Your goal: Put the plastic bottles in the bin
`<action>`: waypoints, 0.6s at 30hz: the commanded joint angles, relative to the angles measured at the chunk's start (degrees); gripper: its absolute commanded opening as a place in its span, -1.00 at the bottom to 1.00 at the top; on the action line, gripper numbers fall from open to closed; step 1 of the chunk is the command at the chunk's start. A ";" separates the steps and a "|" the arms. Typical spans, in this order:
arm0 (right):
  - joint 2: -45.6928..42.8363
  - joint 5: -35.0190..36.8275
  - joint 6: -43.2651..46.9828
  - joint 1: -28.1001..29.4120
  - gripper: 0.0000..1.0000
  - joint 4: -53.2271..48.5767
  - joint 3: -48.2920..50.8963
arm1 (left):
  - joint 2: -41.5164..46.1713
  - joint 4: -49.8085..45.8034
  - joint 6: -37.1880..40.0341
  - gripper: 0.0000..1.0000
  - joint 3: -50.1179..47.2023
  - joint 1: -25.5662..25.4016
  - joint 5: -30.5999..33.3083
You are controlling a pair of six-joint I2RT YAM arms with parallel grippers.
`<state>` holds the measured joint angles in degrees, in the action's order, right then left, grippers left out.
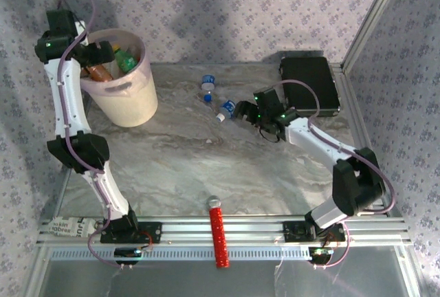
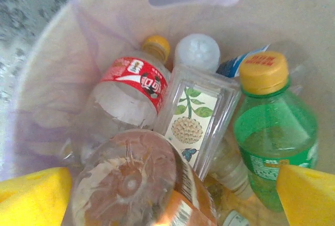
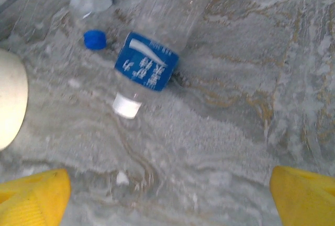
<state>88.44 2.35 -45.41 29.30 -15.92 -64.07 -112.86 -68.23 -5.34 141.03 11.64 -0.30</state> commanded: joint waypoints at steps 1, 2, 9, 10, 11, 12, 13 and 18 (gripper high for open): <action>4.72 6.35 -4.04 1.02 0.99 4.08 -3.77 | -0.12 -4.43 1.21 1.00 5.48 0.24 1.55; 6.68 7.14 -4.23 1.15 0.99 4.23 -6.58 | -0.08 -4.98 1.29 0.99 6.70 0.23 2.01; 18.23 9.73 -6.30 2.36 0.99 3.93 -14.50 | 2.53 -7.58 2.70 1.00 11.02 0.23 7.80; 19.53 10.06 -6.35 2.66 0.99 3.73 -15.54 | 3.21 -7.62 2.78 0.99 10.77 0.25 8.06; 21.22 10.46 -6.56 2.94 0.99 3.19 -16.93 | 4.06 -7.67 2.80 1.00 10.35 0.25 8.03; 22.93 10.65 -6.83 3.05 0.99 2.49 -18.41 | 5.04 -7.63 2.64 1.00 9.70 0.14 7.71; 24.41 10.70 -6.97 3.13 0.99 2.08 -19.69 | 6.08 -7.62 2.48 1.00 9.17 0.10 7.29; 30.87 11.02 -8.46 2.96 0.99 -0.02 -25.04 | 15.31 -4.89 2.27 0.99 0.87 -1.61 5.79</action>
<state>116.81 11.22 -51.90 32.29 -12.86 -86.04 -104.92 -73.67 -3.86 145.43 11.18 5.65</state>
